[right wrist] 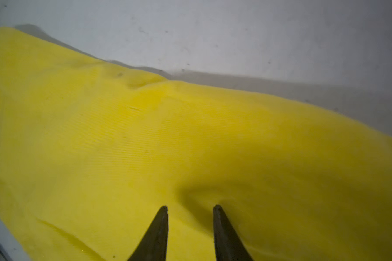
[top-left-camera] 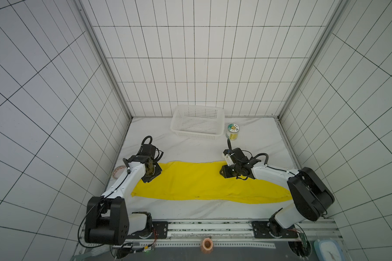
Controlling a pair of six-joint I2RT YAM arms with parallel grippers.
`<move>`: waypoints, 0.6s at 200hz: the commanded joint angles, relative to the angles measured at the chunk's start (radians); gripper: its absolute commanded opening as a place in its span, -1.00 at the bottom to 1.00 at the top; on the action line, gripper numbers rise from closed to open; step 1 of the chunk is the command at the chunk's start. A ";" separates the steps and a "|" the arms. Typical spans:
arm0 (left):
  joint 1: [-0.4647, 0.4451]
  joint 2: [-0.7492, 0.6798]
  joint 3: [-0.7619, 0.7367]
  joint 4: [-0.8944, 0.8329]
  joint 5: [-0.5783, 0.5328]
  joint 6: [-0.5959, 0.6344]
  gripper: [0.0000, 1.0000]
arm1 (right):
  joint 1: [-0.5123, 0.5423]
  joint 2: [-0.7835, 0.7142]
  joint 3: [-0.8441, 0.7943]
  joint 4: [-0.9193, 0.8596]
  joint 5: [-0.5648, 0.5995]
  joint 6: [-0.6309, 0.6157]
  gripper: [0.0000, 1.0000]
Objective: Fold and stack the trousers
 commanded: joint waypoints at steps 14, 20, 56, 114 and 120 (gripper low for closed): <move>-0.043 0.017 0.003 0.073 0.047 -0.021 -0.25 | -0.071 0.006 -0.060 -0.121 0.096 0.056 -0.31; -0.044 0.019 0.013 0.065 0.042 -0.017 -0.24 | -0.091 0.003 -0.065 -0.151 0.108 0.056 -0.31; -0.036 0.023 0.114 -0.002 -0.039 0.062 -0.15 | -0.208 -0.026 -0.088 -0.201 0.158 0.050 -0.31; 0.141 0.067 0.143 0.094 -0.057 0.321 -0.04 | -0.418 -0.050 -0.106 -0.214 0.191 -0.021 -0.31; 0.156 0.084 0.139 0.110 -0.049 0.351 -0.03 | -0.430 -0.051 -0.097 -0.220 0.198 -0.035 -0.31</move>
